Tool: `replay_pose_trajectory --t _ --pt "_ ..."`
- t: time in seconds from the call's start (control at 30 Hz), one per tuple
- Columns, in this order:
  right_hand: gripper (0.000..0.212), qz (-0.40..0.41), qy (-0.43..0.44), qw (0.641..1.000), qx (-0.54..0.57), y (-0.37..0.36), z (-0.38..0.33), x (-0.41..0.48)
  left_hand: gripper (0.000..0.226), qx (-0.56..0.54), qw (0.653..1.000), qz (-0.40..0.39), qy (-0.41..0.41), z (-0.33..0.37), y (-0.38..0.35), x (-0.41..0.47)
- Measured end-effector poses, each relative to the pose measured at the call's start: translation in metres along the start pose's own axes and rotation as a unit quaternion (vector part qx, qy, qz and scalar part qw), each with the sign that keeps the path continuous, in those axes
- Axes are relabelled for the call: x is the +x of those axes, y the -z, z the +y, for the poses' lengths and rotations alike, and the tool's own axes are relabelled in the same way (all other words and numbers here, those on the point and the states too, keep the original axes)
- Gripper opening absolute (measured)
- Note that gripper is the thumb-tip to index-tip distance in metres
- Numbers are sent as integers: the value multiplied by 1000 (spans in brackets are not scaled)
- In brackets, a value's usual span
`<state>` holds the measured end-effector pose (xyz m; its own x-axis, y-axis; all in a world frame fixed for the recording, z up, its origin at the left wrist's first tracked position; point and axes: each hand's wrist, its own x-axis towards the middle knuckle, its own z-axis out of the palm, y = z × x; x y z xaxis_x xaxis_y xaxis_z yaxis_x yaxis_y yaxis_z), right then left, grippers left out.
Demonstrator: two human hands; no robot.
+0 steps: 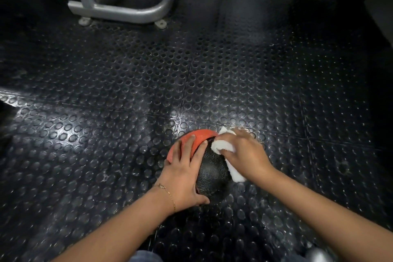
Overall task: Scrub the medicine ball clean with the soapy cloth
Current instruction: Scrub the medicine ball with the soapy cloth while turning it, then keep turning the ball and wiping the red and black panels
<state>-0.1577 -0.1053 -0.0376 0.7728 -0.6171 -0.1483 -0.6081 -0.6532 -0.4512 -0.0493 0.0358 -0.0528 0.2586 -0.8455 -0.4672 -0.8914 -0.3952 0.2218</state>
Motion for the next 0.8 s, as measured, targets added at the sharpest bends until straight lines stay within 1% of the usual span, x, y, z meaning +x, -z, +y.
replay_pose_trajectory --t 0.1,0.17,0.23,0.37,0.4,0.5,0.67,0.73,0.8 --pt "26 1 -60 998 29 -1 10 19 129 -4 1000 -5 3 6 4 4" --pt "24 10 -72 997 18 -3 11 30 131 -19 1000 -15 10 6 8 10" --pt "25 20 -51 998 7 -4 9 32 132 -51 998 -25 16 0 13 17" --pt "29 5 40 999 -15 2 1 15 133 -134 989 -46 35 -21 26 28" --pt "30 2 49 999 -17 4 1 14 132 -154 986 -45 42 -24 28 30" --pt "30 -3 22 1000 4 9 -4 35 129 -205 976 -29 69 -26 32 37" --pt "26 -30 16 999 -13 10 -27 84 124 -317 938 -26 140 -41 44 51" --pt "26 -20 -2 1000 -4 9 -35 83 118 -359 920 -27 155 -47 48 52" --pt "28 10 -27 1000 6 4 -37 65 114 -392 905 -30 162 -52 51 52"
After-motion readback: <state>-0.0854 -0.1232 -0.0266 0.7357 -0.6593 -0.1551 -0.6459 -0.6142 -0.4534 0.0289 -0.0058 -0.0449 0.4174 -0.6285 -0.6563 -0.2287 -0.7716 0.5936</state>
